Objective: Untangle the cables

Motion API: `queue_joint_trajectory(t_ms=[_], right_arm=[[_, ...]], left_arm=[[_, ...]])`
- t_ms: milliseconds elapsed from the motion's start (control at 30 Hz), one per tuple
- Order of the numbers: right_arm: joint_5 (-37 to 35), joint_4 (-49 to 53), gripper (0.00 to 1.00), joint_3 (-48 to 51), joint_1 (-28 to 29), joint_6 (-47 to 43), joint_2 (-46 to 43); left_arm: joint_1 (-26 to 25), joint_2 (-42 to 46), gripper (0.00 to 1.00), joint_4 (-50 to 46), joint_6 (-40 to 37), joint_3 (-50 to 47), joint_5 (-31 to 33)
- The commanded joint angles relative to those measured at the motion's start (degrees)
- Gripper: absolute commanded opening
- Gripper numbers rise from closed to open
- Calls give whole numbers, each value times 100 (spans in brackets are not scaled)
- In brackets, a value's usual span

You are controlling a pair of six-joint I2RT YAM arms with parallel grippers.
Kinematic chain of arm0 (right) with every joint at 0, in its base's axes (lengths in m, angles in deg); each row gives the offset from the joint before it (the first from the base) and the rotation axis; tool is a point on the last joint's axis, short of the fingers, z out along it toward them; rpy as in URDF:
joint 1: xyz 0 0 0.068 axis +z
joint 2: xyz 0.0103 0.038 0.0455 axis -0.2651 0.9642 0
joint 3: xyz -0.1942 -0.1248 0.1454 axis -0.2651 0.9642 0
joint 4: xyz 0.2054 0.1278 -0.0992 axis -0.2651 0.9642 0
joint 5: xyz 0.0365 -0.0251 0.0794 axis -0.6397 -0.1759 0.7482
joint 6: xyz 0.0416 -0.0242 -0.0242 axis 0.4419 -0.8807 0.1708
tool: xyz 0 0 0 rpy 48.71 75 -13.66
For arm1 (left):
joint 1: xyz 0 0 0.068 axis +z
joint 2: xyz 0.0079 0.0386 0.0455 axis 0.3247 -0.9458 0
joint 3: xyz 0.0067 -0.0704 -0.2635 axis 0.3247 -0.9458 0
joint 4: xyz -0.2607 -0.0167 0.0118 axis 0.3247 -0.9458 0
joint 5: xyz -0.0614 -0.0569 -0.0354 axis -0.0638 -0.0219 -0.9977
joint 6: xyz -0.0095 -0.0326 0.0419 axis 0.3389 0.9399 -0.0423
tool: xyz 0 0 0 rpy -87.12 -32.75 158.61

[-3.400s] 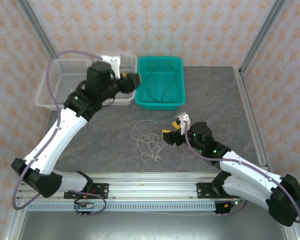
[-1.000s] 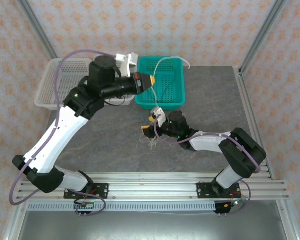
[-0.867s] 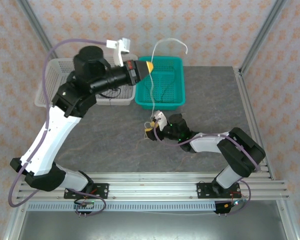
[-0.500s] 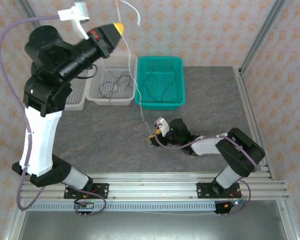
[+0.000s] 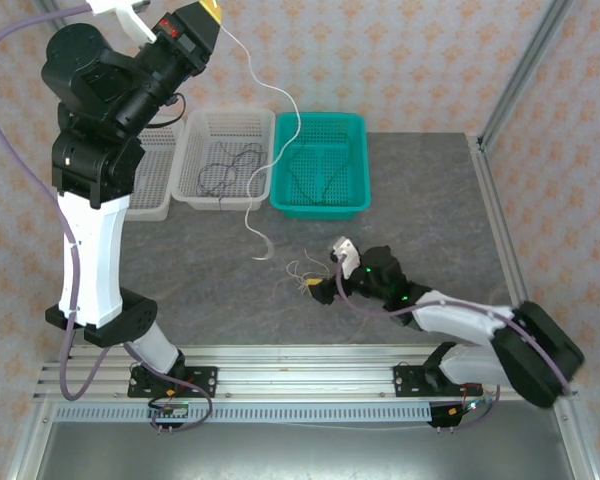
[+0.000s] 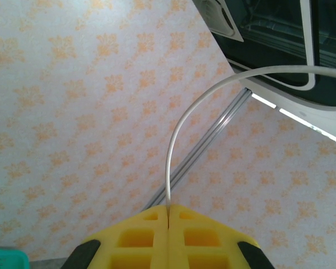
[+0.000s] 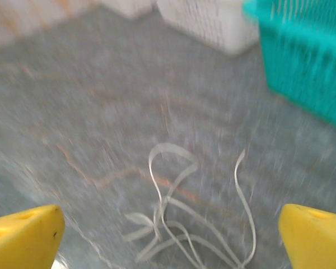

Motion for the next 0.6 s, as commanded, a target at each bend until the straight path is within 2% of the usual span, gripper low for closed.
queue_joint_trajectory(t_ms=[0, 100, 233, 367, 500, 567], right_arm=[[80, 365, 99, -181, 31, -227, -920], [373, 667, 99, -766, 24, -394, -1150], [940, 170, 99, -1557, 23, -111, -659], [738, -881, 99, -2304, 24, 290, 54], [702, -1239, 99, -3221, 25, 72, 933], [432, -1620, 99, -3613, 31, 189, 1403]], left_arm=[[59, 7, 0, 83, 198, -68, -259], [47, 58, 0, 116, 248, -275, -358], [47, 177, 0, 180, 266, -558, -423], [49, 313, 0, 205, 267, -820, -502], [37, 464, 0, 360, 347, -1207, -597], [24, 530, 0, 403, 354, -1354, -625]])
